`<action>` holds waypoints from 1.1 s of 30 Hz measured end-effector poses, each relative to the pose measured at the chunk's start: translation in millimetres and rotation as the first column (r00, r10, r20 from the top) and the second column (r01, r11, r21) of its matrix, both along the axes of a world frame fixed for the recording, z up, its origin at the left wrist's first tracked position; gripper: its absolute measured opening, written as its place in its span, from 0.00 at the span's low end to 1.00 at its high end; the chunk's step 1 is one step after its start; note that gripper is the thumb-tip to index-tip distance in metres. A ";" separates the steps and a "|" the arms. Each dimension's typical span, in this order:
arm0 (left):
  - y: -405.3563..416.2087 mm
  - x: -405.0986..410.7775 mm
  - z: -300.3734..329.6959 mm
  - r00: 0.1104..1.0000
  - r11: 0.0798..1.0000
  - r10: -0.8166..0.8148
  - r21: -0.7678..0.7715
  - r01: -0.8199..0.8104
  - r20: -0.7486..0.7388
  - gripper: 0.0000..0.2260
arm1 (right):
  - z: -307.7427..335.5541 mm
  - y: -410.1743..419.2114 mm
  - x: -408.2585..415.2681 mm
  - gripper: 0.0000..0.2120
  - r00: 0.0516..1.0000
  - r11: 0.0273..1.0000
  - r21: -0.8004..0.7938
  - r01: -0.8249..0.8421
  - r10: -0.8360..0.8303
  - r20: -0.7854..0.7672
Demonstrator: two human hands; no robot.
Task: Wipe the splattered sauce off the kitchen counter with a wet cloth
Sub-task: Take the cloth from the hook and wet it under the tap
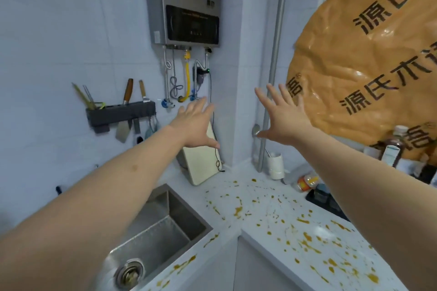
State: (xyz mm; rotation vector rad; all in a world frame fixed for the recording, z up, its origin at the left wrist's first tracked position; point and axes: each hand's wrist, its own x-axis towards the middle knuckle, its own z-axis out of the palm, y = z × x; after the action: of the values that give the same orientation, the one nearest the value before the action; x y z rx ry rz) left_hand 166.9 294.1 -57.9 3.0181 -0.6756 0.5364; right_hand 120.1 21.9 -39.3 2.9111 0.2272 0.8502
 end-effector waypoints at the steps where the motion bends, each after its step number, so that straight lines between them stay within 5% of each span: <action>1: 16.3 10.9 -0.9 1.000 1.000 0.022 -0.006 -0.022 0.002 0.60 | -0.2 11.6 15.1 0.59 1.000 1.000 0.006 -0.012 0.012 -0.009; 18: 246.1 107.7 -39.7 0.917 0.916 0.365 -0.110 -0.385 -0.162 0.46 | -59.5 252.8 209.5 0.52 0.923 0.940 0.068 -0.334 0.341 -0.179; 25: 269.1 121.9 -57.4 0.885 0.889 0.403 -0.132 -0.439 -0.234 0.41 | -79.8 299.3 263.1 0.28 0.894 0.924 0.090 -0.372 0.383 -0.232; 33: 271.6 177.8 -74.4 0.834 0.835 0.467 -0.162 -0.525 -0.294 0.36 | -110.5 317.6 342.8 0.21 0.798 0.874 0.209 -0.438 0.485 -0.358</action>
State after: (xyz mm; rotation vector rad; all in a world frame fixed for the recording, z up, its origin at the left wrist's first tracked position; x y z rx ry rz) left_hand 344.7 565.7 -132.3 2.9324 0.1986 0.2102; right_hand 462.9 339.5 -149.8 3.1594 0.9940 0.2859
